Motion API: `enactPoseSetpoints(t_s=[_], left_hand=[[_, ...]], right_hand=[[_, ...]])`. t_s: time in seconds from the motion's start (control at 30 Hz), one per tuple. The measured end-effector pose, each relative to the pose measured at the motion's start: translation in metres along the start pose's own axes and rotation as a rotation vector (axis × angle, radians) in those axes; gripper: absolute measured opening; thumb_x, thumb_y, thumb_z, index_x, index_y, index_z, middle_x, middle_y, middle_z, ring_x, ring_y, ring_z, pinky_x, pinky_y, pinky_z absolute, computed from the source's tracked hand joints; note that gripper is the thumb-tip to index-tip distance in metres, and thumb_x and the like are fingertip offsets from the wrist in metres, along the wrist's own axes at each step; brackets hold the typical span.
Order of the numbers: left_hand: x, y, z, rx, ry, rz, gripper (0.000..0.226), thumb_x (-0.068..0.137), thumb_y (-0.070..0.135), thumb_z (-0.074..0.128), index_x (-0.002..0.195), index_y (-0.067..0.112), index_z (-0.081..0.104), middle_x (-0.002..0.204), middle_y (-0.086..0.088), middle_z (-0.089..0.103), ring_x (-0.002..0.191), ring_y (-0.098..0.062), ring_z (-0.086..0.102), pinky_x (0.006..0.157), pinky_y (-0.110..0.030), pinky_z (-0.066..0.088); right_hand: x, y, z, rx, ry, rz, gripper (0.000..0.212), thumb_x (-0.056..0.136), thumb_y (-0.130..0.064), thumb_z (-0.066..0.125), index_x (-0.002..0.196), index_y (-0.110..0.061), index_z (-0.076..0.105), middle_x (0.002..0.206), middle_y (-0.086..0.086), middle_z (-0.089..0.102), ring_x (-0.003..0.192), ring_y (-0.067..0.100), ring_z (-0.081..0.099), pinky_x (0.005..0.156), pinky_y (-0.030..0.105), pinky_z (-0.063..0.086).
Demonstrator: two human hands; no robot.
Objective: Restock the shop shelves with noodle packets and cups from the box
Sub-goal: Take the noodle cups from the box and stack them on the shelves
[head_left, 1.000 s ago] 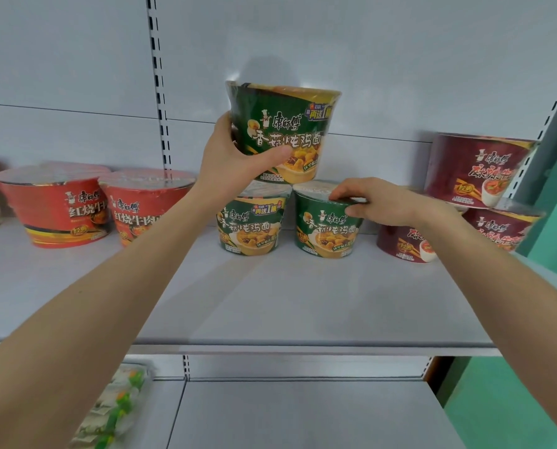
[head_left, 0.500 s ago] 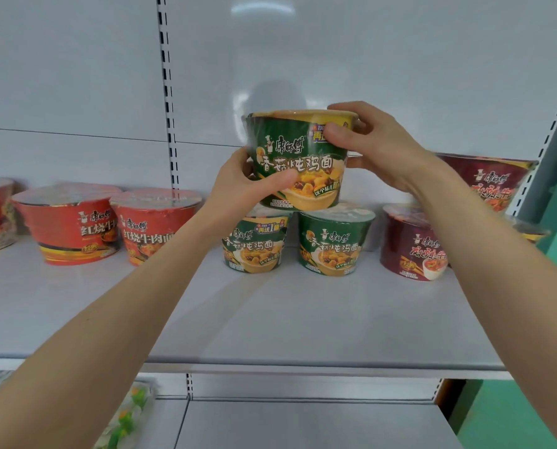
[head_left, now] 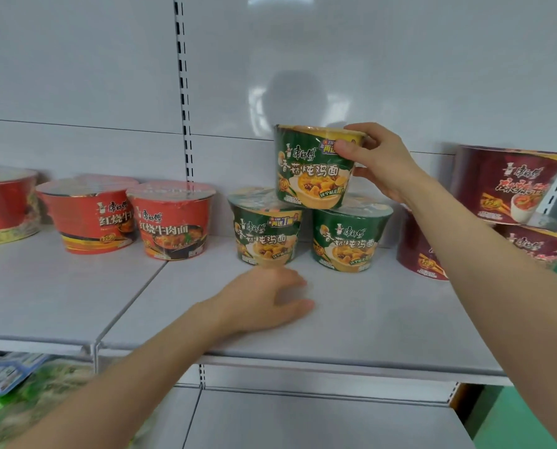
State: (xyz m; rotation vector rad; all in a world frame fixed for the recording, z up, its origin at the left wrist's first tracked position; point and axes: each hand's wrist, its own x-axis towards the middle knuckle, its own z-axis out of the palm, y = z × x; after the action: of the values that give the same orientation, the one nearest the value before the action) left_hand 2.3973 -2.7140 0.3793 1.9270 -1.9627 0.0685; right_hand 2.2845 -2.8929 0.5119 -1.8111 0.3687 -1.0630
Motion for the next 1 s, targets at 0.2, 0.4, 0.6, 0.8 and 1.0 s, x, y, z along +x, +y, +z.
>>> enactPoseSetpoints(t_s=[0.2, 0.4, 0.6, 0.8, 1.0], left_hand=[[-0.004, -0.001, 0.006, -0.036, -0.044, -0.021, 0.046, 0.092, 0.042, 0.048, 0.133, 0.021, 0.049, 0.144, 0.001, 0.043, 0.134, -0.008, 0.035, 0.103, -0.011, 0.019], [-0.004, -0.004, 0.01, -0.045, -0.048, -0.034, 0.047, 0.092, 0.044, 0.049, 0.134, 0.024, 0.048, 0.147, 0.001, 0.039, 0.137, -0.007, 0.031, 0.107, -0.012, 0.019], [-0.004, -0.005, 0.011, -0.057, -0.05, -0.045, 0.047, 0.091, 0.045, 0.049, 0.134, 0.026, 0.048, 0.147, 0.003, 0.038, 0.137, -0.006, 0.029, 0.109, -0.015, 0.018], [-0.004, -0.007, 0.014, -0.055, -0.047, -0.051, 0.047, 0.091, 0.046, 0.049, 0.134, 0.028, 0.048, 0.147, 0.005, 0.038, 0.137, -0.006, 0.03, 0.111, -0.017, 0.02], [-0.004, -0.008, 0.014, -0.063, -0.038, -0.051, 0.05, 0.089, 0.052, 0.048, 0.133, 0.029, 0.049, 0.147, 0.007, 0.039, 0.137, -0.004, 0.03, 0.112, -0.018, 0.021]], right_hand=[[0.009, 0.01, -0.002, -0.003, -0.068, 0.027, 0.038, 0.08, -0.012, 0.067, 0.113, -0.017, 0.05, 0.115, 0.008, 0.05, 0.089, 0.012, 0.06, 0.063, 0.021, 0.053], [0.018, 0.008, -0.015, -0.016, -0.255, 0.114, 0.047, 0.077, -0.019, 0.066, 0.119, -0.019, 0.045, 0.11, 0.002, 0.05, 0.094, 0.012, 0.059, 0.071, 0.023, 0.054], [0.025, 0.01, -0.019, 0.031, -0.328, 0.166, 0.043, 0.085, -0.011, 0.057, 0.124, -0.021, 0.041, 0.11, 0.0, 0.048, 0.099, 0.013, 0.056, 0.083, 0.031, 0.052], [0.025, 0.012, -0.021, 0.072, -0.321, 0.183, 0.082, 0.064, -0.025, 0.073, 0.136, -0.019, 0.035, 0.118, 0.002, 0.046, 0.11, 0.019, 0.054, 0.086, 0.034, 0.052], [0.012, 0.006, -0.027, -0.101, -0.12, 0.085, 0.076, 0.079, -0.023, 0.066, 0.143, -0.023, 0.026, 0.144, 0.006, 0.035, 0.131, 0.018, 0.038, 0.108, 0.037, 0.031]])
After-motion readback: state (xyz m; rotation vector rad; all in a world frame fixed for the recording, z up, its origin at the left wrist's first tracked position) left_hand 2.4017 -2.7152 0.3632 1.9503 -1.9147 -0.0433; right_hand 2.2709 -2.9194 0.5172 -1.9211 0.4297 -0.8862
